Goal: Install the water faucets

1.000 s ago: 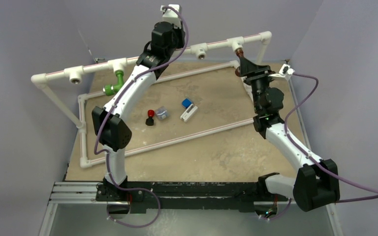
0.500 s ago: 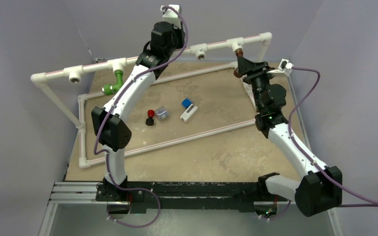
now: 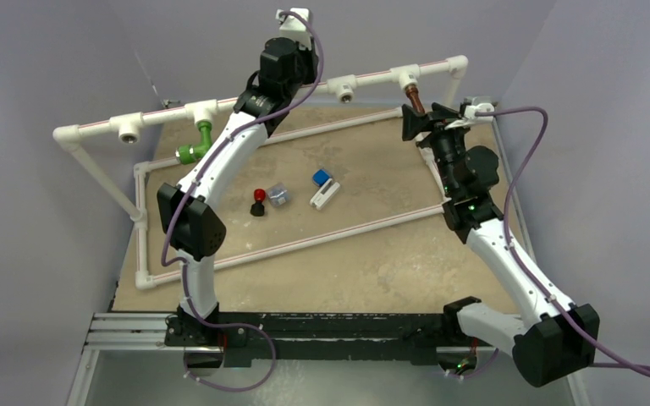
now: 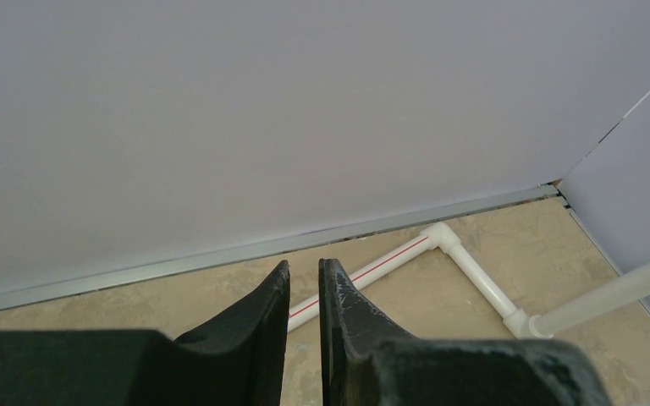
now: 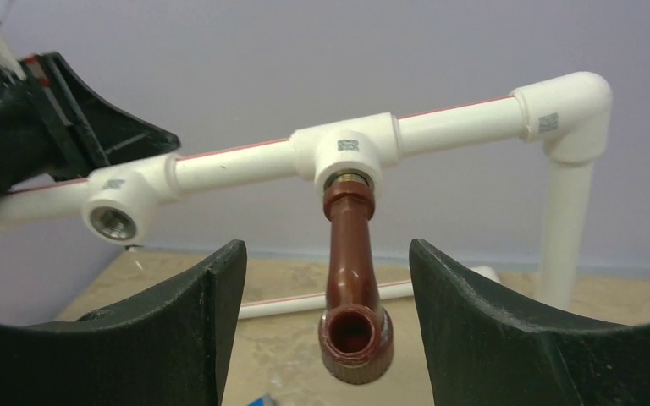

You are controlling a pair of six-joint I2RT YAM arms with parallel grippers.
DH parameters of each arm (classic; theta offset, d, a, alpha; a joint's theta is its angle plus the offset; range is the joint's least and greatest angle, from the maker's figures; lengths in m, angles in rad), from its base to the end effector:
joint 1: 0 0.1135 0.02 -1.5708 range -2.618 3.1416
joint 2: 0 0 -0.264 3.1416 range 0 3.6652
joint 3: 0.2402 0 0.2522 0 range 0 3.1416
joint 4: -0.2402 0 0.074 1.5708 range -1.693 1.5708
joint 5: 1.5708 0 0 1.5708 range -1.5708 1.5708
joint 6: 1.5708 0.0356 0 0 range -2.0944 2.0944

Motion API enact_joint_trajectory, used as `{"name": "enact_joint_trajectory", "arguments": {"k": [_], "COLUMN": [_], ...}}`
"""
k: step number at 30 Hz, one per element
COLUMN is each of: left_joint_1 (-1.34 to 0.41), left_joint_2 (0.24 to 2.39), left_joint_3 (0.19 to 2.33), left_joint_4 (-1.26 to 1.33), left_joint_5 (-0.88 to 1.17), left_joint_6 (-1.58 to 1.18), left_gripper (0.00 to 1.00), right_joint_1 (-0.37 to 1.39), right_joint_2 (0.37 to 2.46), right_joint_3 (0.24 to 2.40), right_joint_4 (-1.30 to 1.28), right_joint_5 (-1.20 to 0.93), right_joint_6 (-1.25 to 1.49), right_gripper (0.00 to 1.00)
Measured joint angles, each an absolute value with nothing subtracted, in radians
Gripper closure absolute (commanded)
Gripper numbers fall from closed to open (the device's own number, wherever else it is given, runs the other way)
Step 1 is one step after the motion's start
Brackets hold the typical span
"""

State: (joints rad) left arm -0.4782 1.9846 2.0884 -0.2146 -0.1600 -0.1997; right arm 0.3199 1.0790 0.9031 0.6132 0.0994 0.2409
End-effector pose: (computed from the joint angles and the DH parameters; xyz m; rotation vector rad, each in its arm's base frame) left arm 0.4217 -0.2122 0.4282 0.1145 1.6902 -0.3750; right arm 0.2348 0.0740 0.4088 0.0441 1.1457 0.4424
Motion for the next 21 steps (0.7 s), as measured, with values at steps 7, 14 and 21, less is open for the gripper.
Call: {"name": "enact_joint_trajectory", "arguments": {"k": [7,14,21], "left_joint_1": [-0.478,-0.478,-0.478], "left_joint_2": [1.983,1.982,1.982], "left_joint_3": [2.086,2.083,2.083], "left_joint_4": [-0.214,-0.213,-0.209], "left_joint_5": [-0.16,-0.16,-0.159], "left_joint_6": [-0.201,-0.202,-0.201], "left_gripper": [0.83,0.83,0.83], "right_joint_1": [0.32,0.32,0.322], "right_joint_2": [1.108,1.145,1.151], "right_joint_3": [0.903,0.903,0.904], "right_joint_4": [0.572,0.566,0.58], "right_joint_5": [0.153,0.163,0.142], "right_joint_6": [0.157,0.156,0.193], "right_gripper": [0.39,0.63,1.0]}}
